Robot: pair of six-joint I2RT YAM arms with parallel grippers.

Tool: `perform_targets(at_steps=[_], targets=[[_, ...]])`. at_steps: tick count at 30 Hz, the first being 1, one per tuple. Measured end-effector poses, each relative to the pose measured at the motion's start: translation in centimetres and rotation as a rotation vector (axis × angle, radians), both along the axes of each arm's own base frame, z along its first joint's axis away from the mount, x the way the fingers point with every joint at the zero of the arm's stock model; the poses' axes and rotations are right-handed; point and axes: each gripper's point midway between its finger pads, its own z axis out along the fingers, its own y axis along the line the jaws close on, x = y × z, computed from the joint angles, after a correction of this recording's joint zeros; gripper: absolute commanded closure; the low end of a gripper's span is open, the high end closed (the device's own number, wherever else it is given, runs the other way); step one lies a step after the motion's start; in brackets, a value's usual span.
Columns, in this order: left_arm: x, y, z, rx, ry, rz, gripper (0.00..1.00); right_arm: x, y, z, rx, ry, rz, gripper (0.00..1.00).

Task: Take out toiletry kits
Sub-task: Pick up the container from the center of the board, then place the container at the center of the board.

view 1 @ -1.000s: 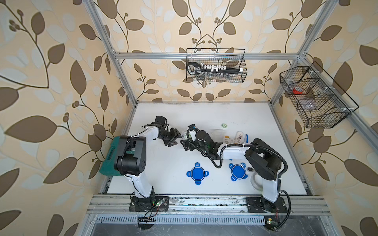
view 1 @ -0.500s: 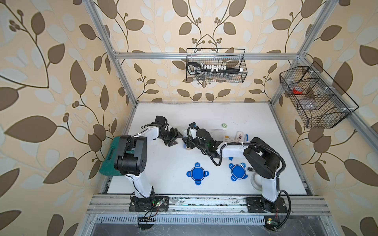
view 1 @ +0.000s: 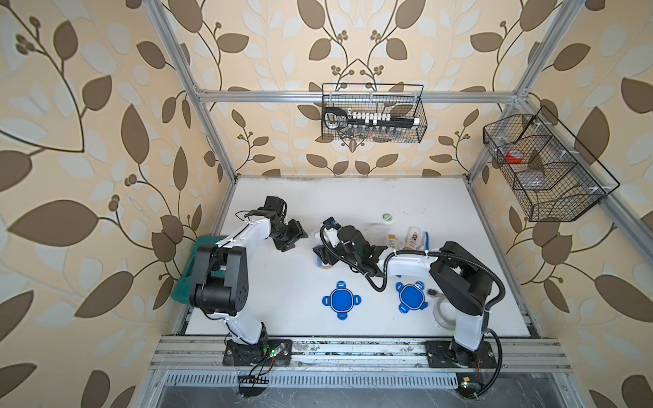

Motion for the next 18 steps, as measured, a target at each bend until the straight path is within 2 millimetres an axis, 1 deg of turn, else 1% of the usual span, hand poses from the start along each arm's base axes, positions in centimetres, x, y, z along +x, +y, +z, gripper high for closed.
perform_targets(at_steps=[4,5,6,7,8,11,15,16,18], targets=[[0.5,2.7,3.5,0.102,-0.100,0.052,0.36,-1.9,-0.3,0.4,-0.082,-0.010,0.071,0.43],[0.7,3.1,4.1,0.112,-0.120,0.063,0.37,-2.4,-0.4,0.3,-0.109,-0.010,0.091,0.43],[0.9,3.5,4.5,0.118,-0.134,0.071,0.38,-2.9,-0.5,0.2,-0.132,-0.008,0.107,0.44],[1.1,3.8,4.5,0.117,-0.141,0.078,0.41,-3.5,-0.7,-0.1,-0.164,-0.002,0.127,0.44],[1.2,4.0,4.4,0.114,-0.145,0.086,0.44,-3.9,-0.8,-0.4,-0.197,0.006,0.144,0.44],[1.2,4.1,3.0,0.092,-0.105,0.088,0.52,-4.7,-1.1,-0.8,-0.281,0.027,0.190,0.45],[1.2,4.3,0.2,0.067,-0.020,0.094,0.60,-4.4,-0.6,0.0,-0.348,0.017,0.228,0.45],[1.2,4.2,-0.3,0.056,-0.002,0.090,0.63,-4.2,-0.2,0.2,-0.365,0.007,0.238,0.45],[1.1,4.2,-1.3,0.045,0.026,0.092,0.66,-4.1,0.4,0.3,-0.397,-0.009,0.255,0.45]])
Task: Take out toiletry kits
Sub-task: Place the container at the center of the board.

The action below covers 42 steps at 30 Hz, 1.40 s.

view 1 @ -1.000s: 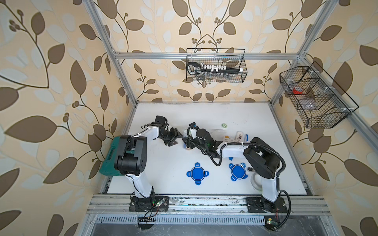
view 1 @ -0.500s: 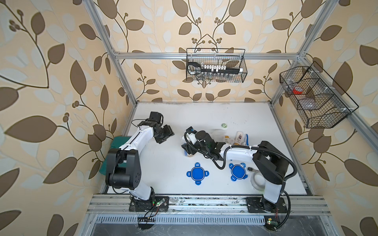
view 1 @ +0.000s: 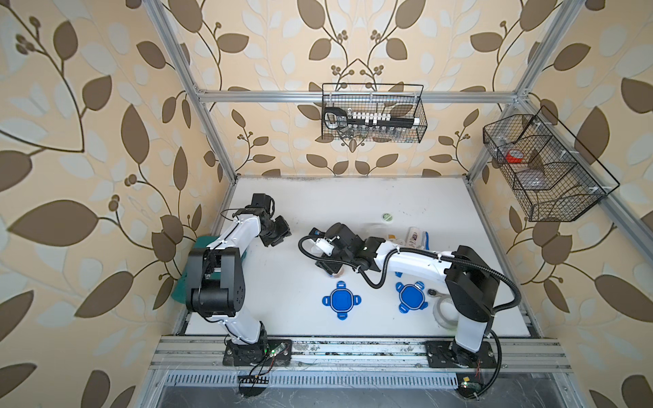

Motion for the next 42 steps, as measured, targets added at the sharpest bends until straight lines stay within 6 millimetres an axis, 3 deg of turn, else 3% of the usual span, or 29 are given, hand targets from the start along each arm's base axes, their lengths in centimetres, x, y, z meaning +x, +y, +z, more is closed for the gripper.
perform_targets(at_steps=[5,9,19,24,27,34,42], targets=[[-0.2,-0.3,-1.6,-0.019,0.049,-0.004,0.69,-0.7,1.2,-2.0,-0.105,-0.011,0.064,0.45],[-0.4,-0.3,-2.3,-0.020,0.070,-0.004,0.69,-0.9,2.1,-2.1,-0.150,-0.015,0.100,0.45],[-0.5,-0.7,-2.2,-0.044,0.076,-0.007,0.68,1.0,3.9,-2.7,-0.191,-0.038,0.095,0.36],[-0.7,-0.7,-2.6,-0.049,0.094,-0.001,0.67,1.6,4.3,-3.1,-0.202,-0.046,0.096,0.33],[-0.9,-0.7,-3.2,-0.051,0.116,0.001,0.67,2.1,4.7,-3.8,-0.217,-0.043,0.099,0.24],[-1.2,-0.8,-3.8,-0.056,0.146,0.005,0.67,1.9,3.9,-6.2,-0.270,0.001,0.100,0.18],[-1.4,-0.8,-3.9,-0.056,0.154,0.006,0.66,1.8,4.3,-6.2,-0.234,0.020,0.082,0.13]])
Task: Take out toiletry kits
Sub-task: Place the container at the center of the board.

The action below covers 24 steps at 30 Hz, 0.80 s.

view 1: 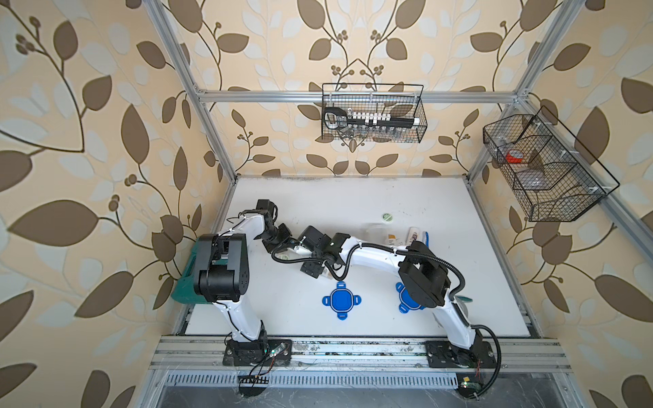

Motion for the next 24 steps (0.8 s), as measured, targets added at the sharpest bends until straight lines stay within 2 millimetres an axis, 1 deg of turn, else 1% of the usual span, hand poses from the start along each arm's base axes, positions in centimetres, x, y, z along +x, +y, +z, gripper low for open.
perform_targets(at_steps=[1,5,7,11,13,15,17,19,22,24], targets=[[0.0,0.0,0.0,0.000,0.000,0.000,0.66,-0.1,0.0,0.1,0.011,0.002,-0.003,0.12],[0.0,0.0,-0.1,0.001,0.003,0.000,0.66,-0.9,-0.8,0.6,0.034,0.019,-0.021,0.11],[-0.1,0.0,-0.1,0.001,0.006,0.000,0.65,-1.4,-1.3,1.5,0.057,0.024,-0.034,0.11],[-0.1,0.1,-0.1,0.004,0.006,0.001,0.63,-2.1,-2.3,4.3,0.132,0.017,-0.065,0.11],[-0.1,0.1,-0.1,0.004,0.005,0.001,0.61,-2.3,-2.9,5.3,0.170,0.024,-0.082,0.11],[0.0,0.1,0.0,0.005,0.003,0.000,0.60,-2.2,-3.7,5.6,0.201,0.038,-0.103,0.11],[0.0,0.1,0.0,0.006,0.002,0.001,0.59,-2.0,-4.8,5.2,0.211,0.060,-0.127,0.11],[0.1,0.1,0.0,0.006,0.002,0.001,0.59,-2.0,-5.8,4.1,0.207,0.087,-0.148,0.11],[0.1,0.1,0.0,0.007,0.002,0.001,0.60,-2.7,-7.0,2.1,0.186,0.141,-0.164,0.11],[0.1,0.1,0.1,0.007,0.000,0.000,0.60,-3.1,-7.5,1.3,0.182,0.173,-0.169,0.11]])
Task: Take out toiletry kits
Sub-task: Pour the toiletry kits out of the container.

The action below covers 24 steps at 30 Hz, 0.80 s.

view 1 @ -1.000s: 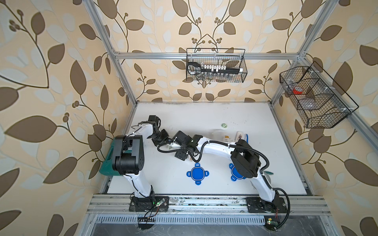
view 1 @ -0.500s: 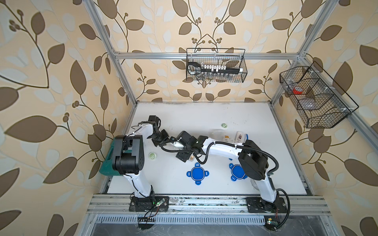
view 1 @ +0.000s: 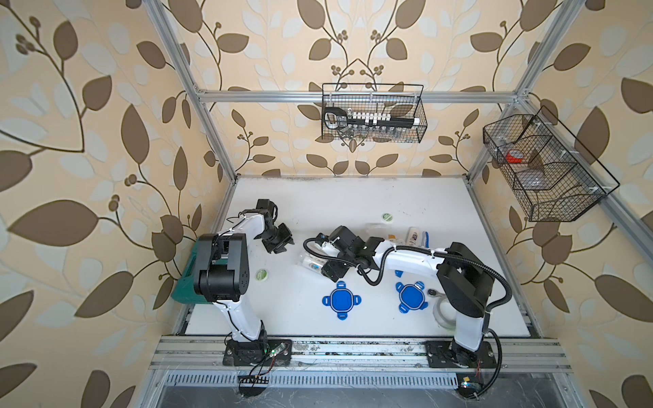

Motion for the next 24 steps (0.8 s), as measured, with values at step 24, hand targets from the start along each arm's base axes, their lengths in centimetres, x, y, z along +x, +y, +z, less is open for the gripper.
perform_targets(at_steps=[24], targets=[[0.6,1.5,1.7,0.081,-0.064,0.012,0.57,-1.9,0.1,-2.7,0.037,0.043,0.041,0.18]])
